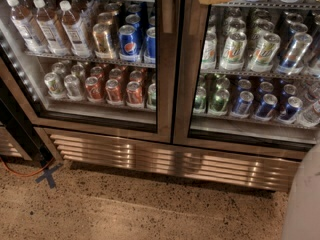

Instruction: Open right fridge door

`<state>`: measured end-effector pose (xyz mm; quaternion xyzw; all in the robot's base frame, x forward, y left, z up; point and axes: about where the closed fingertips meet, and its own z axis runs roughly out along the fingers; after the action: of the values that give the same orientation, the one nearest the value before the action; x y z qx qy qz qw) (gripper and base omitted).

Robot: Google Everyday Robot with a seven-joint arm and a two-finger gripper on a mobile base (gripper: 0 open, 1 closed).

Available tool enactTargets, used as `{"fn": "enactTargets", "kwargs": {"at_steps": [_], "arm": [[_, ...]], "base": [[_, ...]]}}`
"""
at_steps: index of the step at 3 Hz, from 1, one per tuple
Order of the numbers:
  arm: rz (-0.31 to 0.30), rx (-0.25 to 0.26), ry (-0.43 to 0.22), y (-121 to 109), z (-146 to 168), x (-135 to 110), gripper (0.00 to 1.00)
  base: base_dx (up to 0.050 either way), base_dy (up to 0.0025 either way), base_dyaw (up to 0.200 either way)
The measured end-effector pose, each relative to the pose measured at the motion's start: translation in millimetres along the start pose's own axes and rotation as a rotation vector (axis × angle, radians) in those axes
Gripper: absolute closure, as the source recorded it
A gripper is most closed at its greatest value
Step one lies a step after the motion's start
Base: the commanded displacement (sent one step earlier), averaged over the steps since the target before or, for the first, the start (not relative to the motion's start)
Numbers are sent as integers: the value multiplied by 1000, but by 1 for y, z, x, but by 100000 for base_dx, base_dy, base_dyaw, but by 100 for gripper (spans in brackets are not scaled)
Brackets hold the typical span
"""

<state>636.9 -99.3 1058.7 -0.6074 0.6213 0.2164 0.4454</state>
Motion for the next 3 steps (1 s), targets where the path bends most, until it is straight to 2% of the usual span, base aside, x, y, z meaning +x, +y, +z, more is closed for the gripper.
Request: {"fn": "enactTargets", "kwargs": {"at_steps": [3], "arm": [[-35, 27, -35, -4, -10, -7, 100]], "base": [[0, 0, 0]]}}
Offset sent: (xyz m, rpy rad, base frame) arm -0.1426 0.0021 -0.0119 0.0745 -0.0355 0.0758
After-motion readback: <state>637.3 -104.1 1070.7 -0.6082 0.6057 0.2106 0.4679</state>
